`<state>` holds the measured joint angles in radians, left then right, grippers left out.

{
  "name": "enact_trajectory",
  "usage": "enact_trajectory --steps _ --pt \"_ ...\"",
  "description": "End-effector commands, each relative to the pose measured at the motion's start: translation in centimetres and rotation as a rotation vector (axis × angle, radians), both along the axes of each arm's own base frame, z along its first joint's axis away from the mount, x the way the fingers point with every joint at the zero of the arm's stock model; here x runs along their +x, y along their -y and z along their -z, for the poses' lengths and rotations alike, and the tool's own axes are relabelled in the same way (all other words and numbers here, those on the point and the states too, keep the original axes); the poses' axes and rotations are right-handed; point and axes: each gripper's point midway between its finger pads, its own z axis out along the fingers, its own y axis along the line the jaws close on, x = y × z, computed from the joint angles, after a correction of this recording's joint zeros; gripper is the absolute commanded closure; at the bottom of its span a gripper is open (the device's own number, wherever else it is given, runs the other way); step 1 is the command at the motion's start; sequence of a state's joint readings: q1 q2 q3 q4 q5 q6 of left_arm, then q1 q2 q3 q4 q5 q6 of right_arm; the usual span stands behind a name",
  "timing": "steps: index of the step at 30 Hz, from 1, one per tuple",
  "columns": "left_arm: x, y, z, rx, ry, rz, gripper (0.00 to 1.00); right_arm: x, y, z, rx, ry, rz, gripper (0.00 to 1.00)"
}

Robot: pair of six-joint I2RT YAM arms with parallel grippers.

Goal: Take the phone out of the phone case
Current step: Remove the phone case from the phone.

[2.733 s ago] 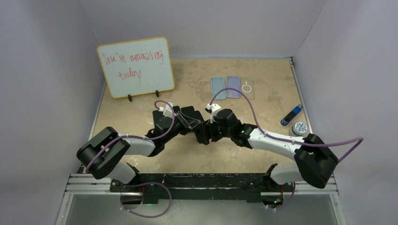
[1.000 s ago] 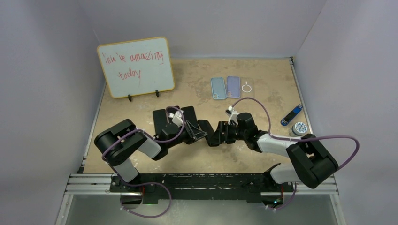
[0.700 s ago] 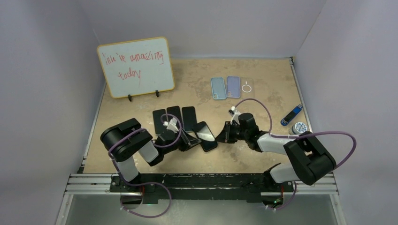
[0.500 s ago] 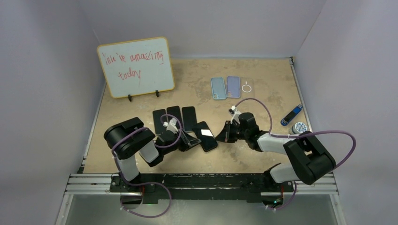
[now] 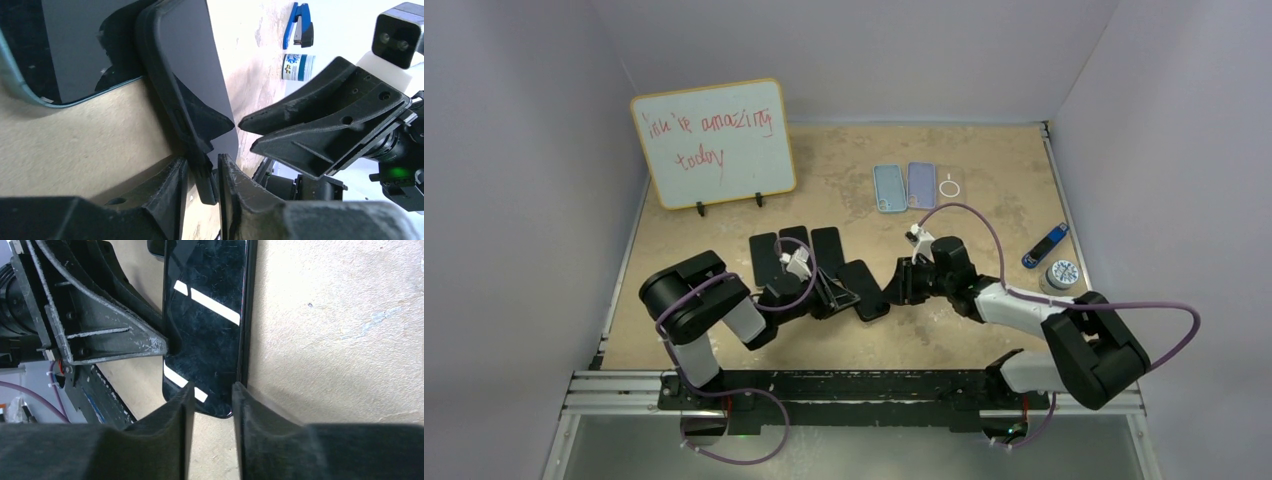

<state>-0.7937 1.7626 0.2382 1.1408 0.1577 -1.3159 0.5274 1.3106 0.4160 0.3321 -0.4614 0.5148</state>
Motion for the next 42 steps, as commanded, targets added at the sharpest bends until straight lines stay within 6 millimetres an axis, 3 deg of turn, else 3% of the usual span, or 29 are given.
enact_trajectory --steps 1,4,13,18,22,28,35,42 --pt "0.7 1.9 -2.8 -0.057 0.091 0.047 0.68 0.1 -0.4 0.0 0.014 0.008 -0.015 0.61" --pt "0.8 2.2 -3.0 -0.064 0.093 0.05 0.65 0.2 -0.4 0.2 0.015 0.008 -0.006 0.54" --pt "2.0 3.3 -3.8 -0.093 0.116 0.035 0.66 -0.5 -0.9 0.1 0.052 -0.003 -0.043 0.53" --pt "2.6 3.6 -3.8 -0.092 0.12 0.024 0.82 -0.8 -1.0 -0.2 0.069 0.001 -0.055 0.5" --pt "2.6 3.4 -4.1 -0.094 0.134 0.022 1.0 -1.0 -1.1 -0.8 0.088 0.012 -0.062 0.41" --pt "2.5 3.3 -4.6 -0.053 0.131 0.034 1.0 -0.2 -0.8 -2.2 0.065 0.124 -0.077 0.18" --pt "3.2 2.7 -6.0 0.009 0.127 0.079 1.0 -0.7 -1.3 -4.1 -0.03 0.337 -0.153 0.15" --pt "4.2 0.4 -10.2 0.039 0.218 0.117 1.0 -1.0 -3.0 -7.9 -0.14 0.748 -0.273 0.13"
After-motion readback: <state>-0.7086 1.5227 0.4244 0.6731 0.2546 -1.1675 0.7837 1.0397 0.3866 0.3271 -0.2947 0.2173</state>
